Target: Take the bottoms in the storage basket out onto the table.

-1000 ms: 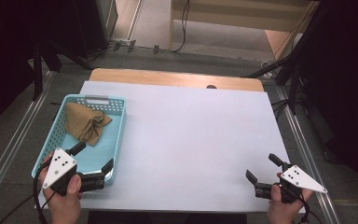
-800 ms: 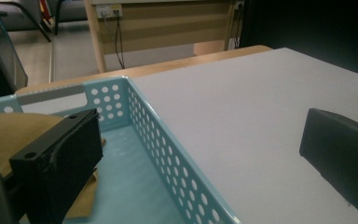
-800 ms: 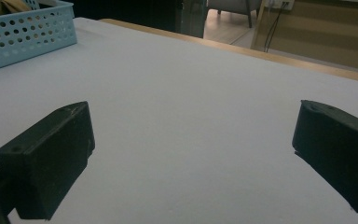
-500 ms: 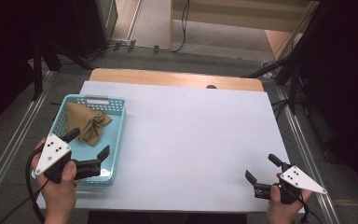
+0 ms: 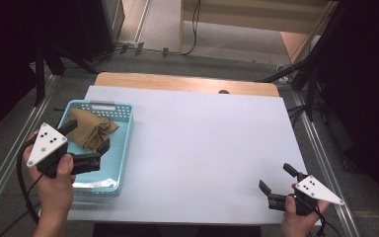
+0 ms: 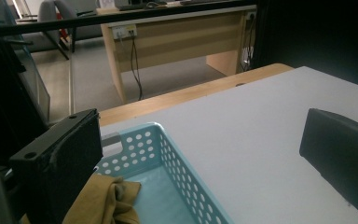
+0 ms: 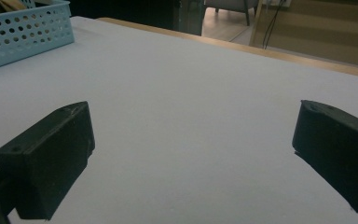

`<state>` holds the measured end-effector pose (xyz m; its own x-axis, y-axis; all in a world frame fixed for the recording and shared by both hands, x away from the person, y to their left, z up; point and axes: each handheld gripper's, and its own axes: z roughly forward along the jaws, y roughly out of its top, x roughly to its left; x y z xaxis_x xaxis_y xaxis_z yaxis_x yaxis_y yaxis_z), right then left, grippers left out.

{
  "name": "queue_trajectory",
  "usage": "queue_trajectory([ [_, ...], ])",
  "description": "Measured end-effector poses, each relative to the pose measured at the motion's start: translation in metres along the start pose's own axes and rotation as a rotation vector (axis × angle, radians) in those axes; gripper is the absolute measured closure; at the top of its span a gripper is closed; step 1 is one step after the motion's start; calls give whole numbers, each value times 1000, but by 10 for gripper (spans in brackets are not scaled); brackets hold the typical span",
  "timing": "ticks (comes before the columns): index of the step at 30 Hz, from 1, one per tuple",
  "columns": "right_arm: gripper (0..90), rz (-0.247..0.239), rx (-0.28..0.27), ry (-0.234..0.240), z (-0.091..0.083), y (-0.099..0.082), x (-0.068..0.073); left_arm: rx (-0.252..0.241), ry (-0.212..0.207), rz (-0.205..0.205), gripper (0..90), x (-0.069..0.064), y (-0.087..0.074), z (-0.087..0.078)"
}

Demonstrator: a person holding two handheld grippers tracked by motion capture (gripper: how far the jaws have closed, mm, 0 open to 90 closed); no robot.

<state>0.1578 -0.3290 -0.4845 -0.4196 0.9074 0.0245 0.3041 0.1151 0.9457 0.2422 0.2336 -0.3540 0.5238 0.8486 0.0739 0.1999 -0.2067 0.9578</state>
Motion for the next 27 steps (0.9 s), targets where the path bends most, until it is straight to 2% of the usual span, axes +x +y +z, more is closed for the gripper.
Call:
queue_trajectory([
  [8,0,2,3,-3,0,-1,-1,7,1,10,0,9,13,9],
  [20,0,5,-6,-5,-2,0,-4,21,-10,-34,0,24,25,36],
  [27,0,8,-8,-2,-3,0,-5,68,13,-34,0,36,25,52],
])
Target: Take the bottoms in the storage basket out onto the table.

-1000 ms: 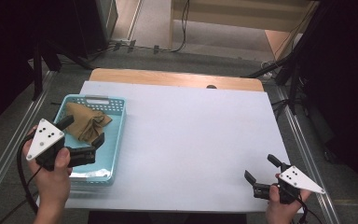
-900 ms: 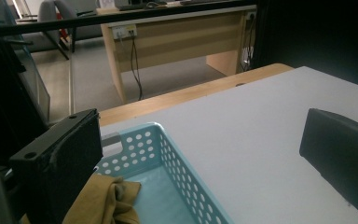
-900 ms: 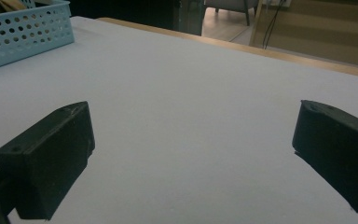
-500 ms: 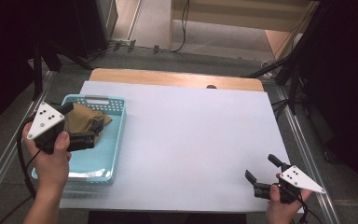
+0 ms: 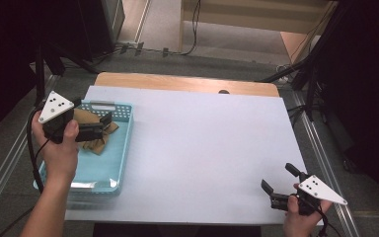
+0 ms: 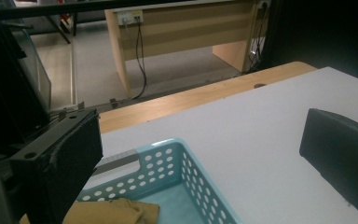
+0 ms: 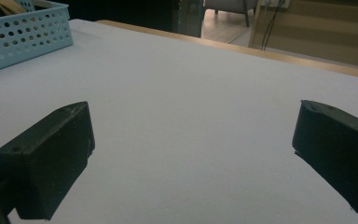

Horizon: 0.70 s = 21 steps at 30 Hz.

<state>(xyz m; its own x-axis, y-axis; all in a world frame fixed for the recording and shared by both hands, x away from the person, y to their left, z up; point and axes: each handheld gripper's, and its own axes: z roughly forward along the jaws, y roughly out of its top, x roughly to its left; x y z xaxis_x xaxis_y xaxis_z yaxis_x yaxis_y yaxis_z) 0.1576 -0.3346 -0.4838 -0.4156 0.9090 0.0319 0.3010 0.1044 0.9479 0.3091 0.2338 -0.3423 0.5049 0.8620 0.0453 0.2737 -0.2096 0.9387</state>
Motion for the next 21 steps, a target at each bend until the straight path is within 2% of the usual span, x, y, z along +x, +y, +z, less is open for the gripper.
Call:
queue_trajectory([
  [21,0,-13,10,3,2,-1,1,77,17,-71,0,29,-5,35],
])
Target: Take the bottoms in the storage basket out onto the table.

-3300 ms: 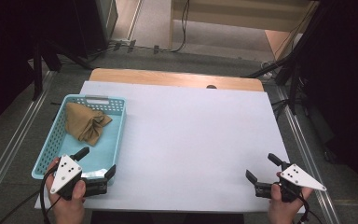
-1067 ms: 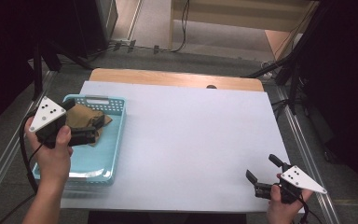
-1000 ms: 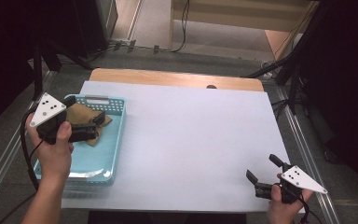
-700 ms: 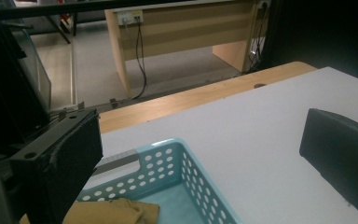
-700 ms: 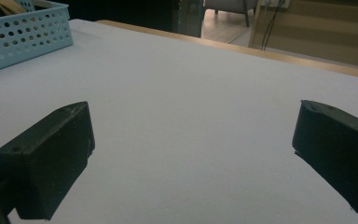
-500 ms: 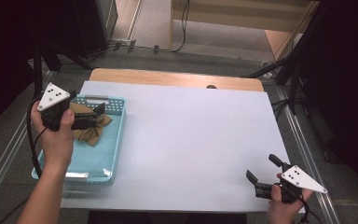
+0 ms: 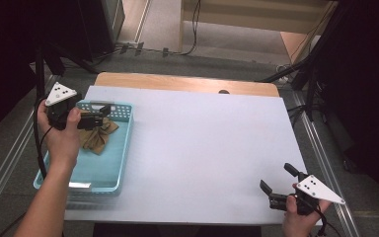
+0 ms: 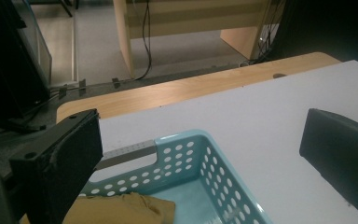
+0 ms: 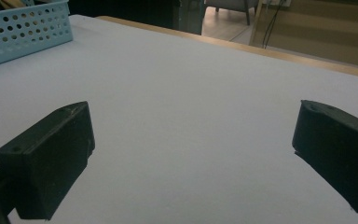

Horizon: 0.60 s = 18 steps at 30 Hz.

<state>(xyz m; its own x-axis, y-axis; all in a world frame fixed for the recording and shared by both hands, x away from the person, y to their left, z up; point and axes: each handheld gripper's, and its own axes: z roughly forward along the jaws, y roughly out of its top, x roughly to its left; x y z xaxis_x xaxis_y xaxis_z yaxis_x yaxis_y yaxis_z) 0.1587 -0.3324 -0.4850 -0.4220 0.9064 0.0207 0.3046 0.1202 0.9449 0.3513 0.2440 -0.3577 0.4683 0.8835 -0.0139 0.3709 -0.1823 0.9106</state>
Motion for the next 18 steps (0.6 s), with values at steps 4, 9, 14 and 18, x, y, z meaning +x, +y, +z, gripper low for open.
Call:
queue_trajectory([
  [4,0,1,3,-2,1,-1,-1,18,0,-16,0,3,-2,7],
  [9,0,5,15,-6,4,-2,-1,54,10,-21,0,8,-6,20],
  [14,0,1,19,-5,5,-2,0,75,18,-27,0,10,-10,27],
  [18,0,0,23,-5,5,-3,0,93,29,-42,0,13,-15,33],
])
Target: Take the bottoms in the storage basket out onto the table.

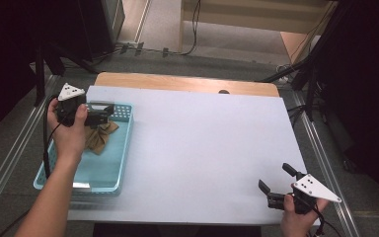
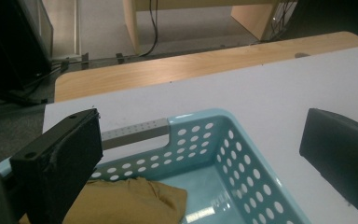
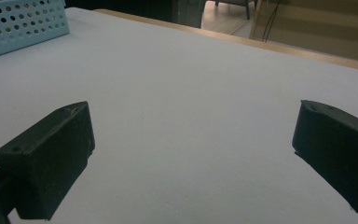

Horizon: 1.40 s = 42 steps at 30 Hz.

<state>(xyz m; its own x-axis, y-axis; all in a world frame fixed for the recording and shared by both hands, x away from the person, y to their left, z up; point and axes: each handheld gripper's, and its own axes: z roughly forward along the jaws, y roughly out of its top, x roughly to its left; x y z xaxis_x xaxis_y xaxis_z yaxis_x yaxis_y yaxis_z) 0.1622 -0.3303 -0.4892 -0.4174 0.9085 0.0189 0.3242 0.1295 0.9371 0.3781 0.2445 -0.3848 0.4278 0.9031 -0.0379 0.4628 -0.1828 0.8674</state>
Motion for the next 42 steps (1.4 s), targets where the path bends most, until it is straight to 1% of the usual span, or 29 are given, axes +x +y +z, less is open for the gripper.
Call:
queue_trajectory([
  [3,0,-1,-1,0,-1,0,0,16,8,-19,0,4,-3,3],
  [5,0,-2,-1,0,-1,0,0,33,21,-26,0,6,-4,6],
  [8,0,0,-2,1,-1,0,0,43,29,-32,0,8,-5,8],
  [10,0,1,-2,-1,-2,1,0,53,42,-40,0,9,-6,10],
  [11,0,0,-2,-2,-2,1,0,69,54,-48,0,12,-7,13],
  [12,0,0,-2,-2,-2,1,0,69,54,-48,0,12,-7,13],
  [13,0,-4,-4,-3,-2,1,0,89,68,-56,0,15,-9,16],
  [14,0,-4,-4,-3,-2,1,0,89,68,-56,0,15,-9,16],
  [15,0,-4,-3,-4,-2,1,0,103,78,-69,0,17,-12,19],
  [16,0,-4,-3,-4,-2,1,0,103,78,-69,0,17,-12,19],
  [17,0,-3,-3,-5,-2,1,0,118,87,-83,0,21,-16,22],
  [18,0,-3,-3,-5,-2,1,0,118,87,-83,0,21,-16,22],
  [19,0,-2,-5,-5,-3,1,-1,133,91,-98,0,24,-20,24],
  [20,0,-2,-5,-5,-3,1,-1,133,91,-98,0,24,-20,24],
  [21,0,-1,-4,-4,-3,1,-1,148,99,-115,0,27,-23,26],
  [22,0,-1,-4,-4,-3,1,-1,148,99,-115,0,27,-23,26],
  [23,0,-2,-3,-4,-2,1,-1,161,105,-114,0,28,-24,26],
  [25,0,-3,-2,-4,-2,1,-1,168,118,-112,0,29,-25,27],
  [28,0,-3,-1,-4,-2,1,0,171,124,-118,0,29,-25,28],
  [29,0,-2,1,-4,-2,1,0,185,138,-119,0,30,-26,30],
  [32,0,-3,2,-4,-1,1,0,198,149,-124,0,29,-28,33],
  [33,0,-2,2,-4,-1,1,0,214,164,-114,0,28,-29,35],
  [34,0,-2,2,-4,-1,1,0,214,164,-114,0,28,-29,35],
  [35,0,0,3,-4,-1,1,0,229,175,-111,0,27,-30,37],
  [37,0,0,6,-3,-1,1,0,252,181,-104,0,27,-32,40],
  [38,0,0,6,-3,-1,1,0,252,181,-104,0,27,-32,40],
  [39,0,-3,6,-2,0,1,0,281,185,-105,0,28,-34,45],
  [40,0,-3,6,-2,0,1,0,281,185,-105,0,28,-34,45],
  [42,0,-2,7,1,0,1,1,312,195,-97,0,27,-37,49],
])
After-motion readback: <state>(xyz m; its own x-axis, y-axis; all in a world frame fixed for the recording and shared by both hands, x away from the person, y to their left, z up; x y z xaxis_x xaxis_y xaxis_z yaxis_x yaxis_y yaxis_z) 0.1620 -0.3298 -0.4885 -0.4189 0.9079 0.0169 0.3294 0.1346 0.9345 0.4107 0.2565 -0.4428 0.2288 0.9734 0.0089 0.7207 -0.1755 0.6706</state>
